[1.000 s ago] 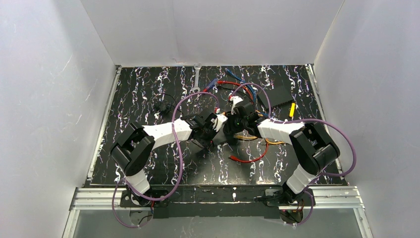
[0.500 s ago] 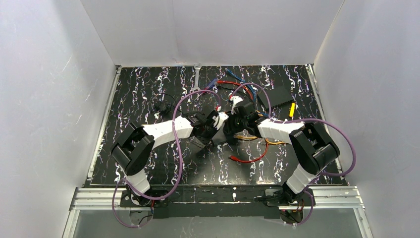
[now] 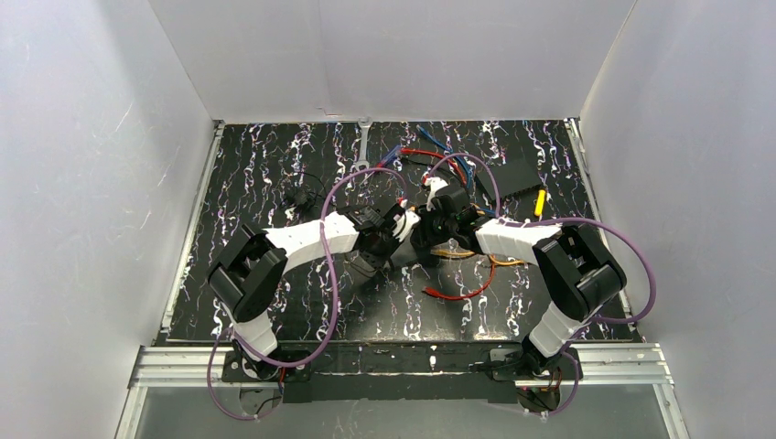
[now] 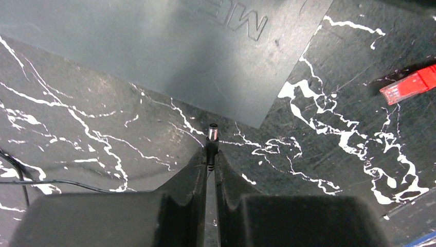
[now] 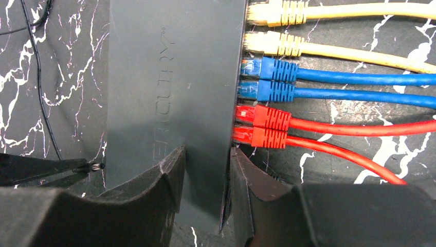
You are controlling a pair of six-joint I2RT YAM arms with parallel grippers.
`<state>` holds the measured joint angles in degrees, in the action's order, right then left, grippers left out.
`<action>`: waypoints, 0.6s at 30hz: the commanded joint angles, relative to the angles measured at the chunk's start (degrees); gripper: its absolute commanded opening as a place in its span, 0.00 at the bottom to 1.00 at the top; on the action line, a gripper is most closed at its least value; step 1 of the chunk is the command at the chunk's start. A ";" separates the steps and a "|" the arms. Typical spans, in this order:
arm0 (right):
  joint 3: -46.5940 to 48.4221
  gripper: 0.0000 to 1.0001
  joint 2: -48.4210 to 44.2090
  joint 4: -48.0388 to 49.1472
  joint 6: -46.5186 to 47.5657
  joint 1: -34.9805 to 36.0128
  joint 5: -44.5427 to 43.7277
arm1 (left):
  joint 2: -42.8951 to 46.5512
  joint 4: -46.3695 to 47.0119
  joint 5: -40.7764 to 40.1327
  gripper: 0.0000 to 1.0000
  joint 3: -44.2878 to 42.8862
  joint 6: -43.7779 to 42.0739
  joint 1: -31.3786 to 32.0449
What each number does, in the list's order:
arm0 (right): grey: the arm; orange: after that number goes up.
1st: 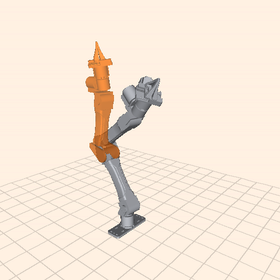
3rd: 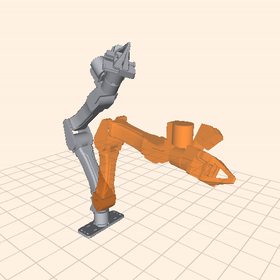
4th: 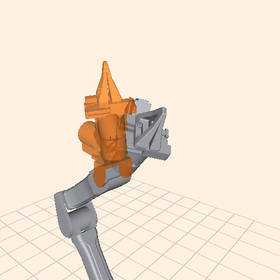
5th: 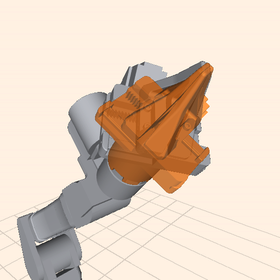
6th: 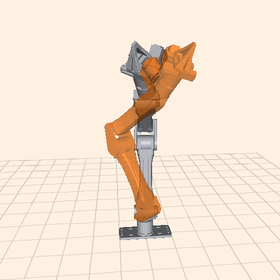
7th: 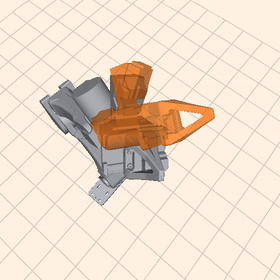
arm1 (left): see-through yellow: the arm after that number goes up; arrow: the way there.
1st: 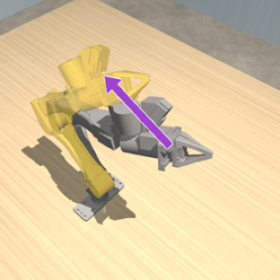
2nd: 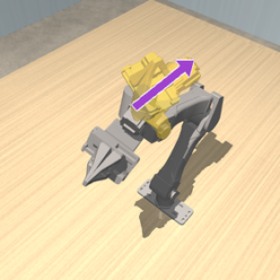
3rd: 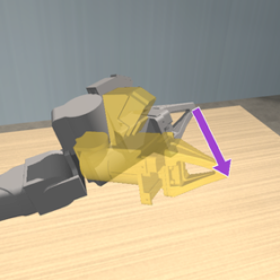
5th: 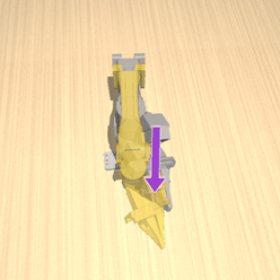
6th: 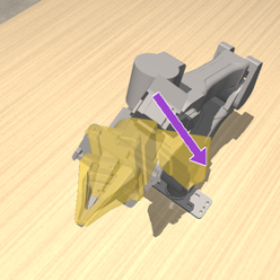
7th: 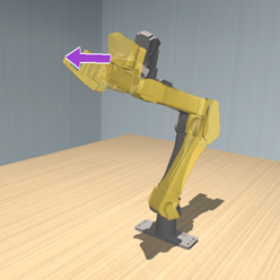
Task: Insert the plug into the switch port
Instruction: Insert the power into the switch port.
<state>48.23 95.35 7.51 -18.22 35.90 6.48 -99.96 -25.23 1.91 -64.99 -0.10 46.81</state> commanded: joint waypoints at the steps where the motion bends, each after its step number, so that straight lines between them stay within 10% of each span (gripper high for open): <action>1: -0.20 0.44 1.87 -2.23 0.02 0.51 1.52 | 4.03 -4.37 0.11 0.00 1.62 3.12 0.38; 18: -0.59 0.44 1.73 -1.37 -0.06 0.39 1.69 | 2.47 0.35 -2.44 0.24 7.17 1.82 1.46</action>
<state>48.23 95.35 7.57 -18.20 35.88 6.55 -97.71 -24.25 1.30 -58.83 2.42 47.22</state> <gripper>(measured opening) 0.440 0.198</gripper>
